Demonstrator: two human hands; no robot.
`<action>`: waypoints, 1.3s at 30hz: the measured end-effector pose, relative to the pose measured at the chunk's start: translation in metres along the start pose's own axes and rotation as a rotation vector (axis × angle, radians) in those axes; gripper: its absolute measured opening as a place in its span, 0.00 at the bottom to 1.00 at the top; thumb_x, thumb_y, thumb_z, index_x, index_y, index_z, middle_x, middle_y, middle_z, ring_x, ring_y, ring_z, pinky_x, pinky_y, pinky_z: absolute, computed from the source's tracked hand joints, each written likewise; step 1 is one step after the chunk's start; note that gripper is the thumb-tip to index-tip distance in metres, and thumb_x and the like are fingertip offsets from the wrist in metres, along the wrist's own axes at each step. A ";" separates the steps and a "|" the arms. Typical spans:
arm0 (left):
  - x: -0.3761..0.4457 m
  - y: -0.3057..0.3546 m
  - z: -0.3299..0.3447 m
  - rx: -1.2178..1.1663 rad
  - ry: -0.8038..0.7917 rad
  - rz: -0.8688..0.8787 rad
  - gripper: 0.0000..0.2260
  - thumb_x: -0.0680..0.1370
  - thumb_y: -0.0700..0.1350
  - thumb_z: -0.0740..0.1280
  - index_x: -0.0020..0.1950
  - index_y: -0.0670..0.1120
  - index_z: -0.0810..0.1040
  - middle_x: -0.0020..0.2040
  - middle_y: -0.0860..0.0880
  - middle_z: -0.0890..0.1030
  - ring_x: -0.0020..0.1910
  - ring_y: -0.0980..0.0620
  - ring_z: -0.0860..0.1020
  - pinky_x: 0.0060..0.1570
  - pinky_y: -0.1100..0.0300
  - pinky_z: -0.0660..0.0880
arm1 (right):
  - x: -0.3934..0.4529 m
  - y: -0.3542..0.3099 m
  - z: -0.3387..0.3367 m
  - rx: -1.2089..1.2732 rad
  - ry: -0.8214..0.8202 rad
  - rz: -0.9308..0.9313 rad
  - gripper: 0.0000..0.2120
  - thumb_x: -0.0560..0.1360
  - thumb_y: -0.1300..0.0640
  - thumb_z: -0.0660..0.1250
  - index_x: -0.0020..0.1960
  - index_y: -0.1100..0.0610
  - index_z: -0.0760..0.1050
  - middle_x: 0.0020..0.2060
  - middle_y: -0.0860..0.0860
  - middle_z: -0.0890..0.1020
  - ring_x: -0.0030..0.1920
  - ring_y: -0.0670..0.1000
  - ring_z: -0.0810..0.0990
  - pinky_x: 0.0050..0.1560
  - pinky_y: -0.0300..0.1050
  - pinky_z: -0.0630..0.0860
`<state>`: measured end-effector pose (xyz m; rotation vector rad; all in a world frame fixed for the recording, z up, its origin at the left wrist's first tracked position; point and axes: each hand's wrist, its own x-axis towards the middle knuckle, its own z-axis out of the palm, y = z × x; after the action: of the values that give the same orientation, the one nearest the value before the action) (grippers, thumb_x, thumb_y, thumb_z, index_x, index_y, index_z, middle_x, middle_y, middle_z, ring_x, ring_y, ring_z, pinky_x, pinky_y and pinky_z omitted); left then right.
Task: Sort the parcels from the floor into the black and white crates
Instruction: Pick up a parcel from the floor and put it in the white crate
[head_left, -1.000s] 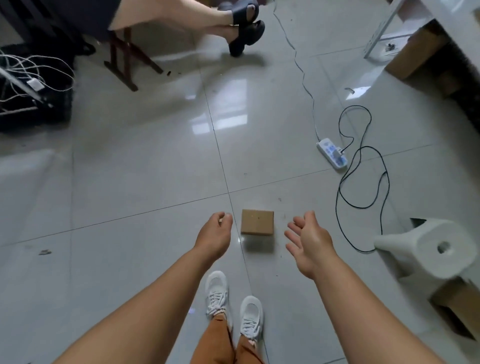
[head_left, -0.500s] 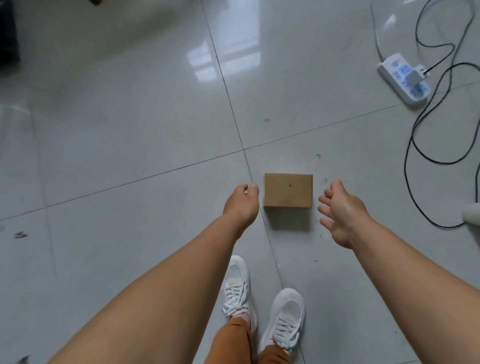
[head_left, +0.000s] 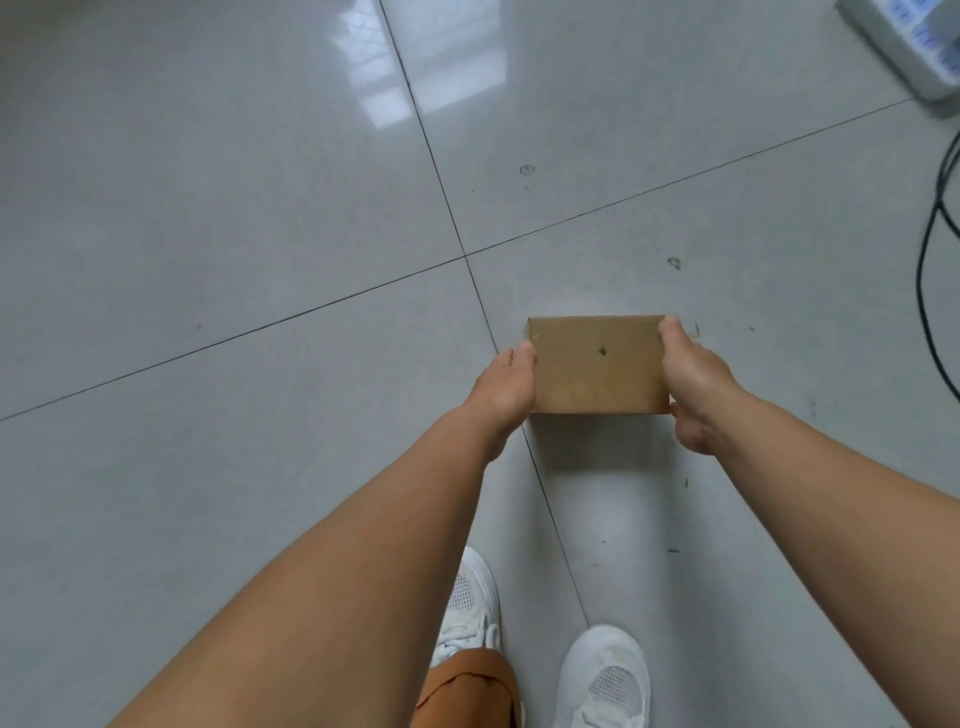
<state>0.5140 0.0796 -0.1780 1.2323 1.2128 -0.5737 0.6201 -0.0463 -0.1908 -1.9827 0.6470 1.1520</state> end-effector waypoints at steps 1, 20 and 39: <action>0.003 0.000 0.001 -0.027 -0.010 -0.014 0.22 0.83 0.53 0.47 0.73 0.45 0.64 0.65 0.50 0.69 0.55 0.53 0.65 0.56 0.61 0.60 | 0.003 0.001 0.002 -0.005 -0.004 0.006 0.29 0.79 0.37 0.50 0.73 0.51 0.62 0.64 0.50 0.71 0.59 0.53 0.72 0.56 0.50 0.65; -0.221 0.106 -0.085 -0.432 0.241 0.092 0.27 0.81 0.62 0.42 0.55 0.52 0.77 0.48 0.52 0.80 0.49 0.53 0.76 0.55 0.51 0.68 | -0.237 -0.112 -0.050 0.123 -0.072 -0.115 0.25 0.80 0.40 0.48 0.47 0.53 0.78 0.49 0.48 0.80 0.54 0.50 0.74 0.59 0.48 0.60; -0.523 0.128 -0.159 -0.742 0.484 0.385 0.21 0.81 0.57 0.50 0.42 0.45 0.74 0.41 0.46 0.77 0.42 0.47 0.75 0.46 0.54 0.71 | -0.520 -0.195 -0.084 0.019 -0.337 -0.452 0.22 0.79 0.39 0.54 0.45 0.56 0.76 0.44 0.48 0.81 0.44 0.51 0.76 0.54 0.47 0.64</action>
<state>0.3958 0.1302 0.3682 0.9278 1.3552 0.4645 0.5595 0.0323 0.3619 -1.7383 0.0297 1.1459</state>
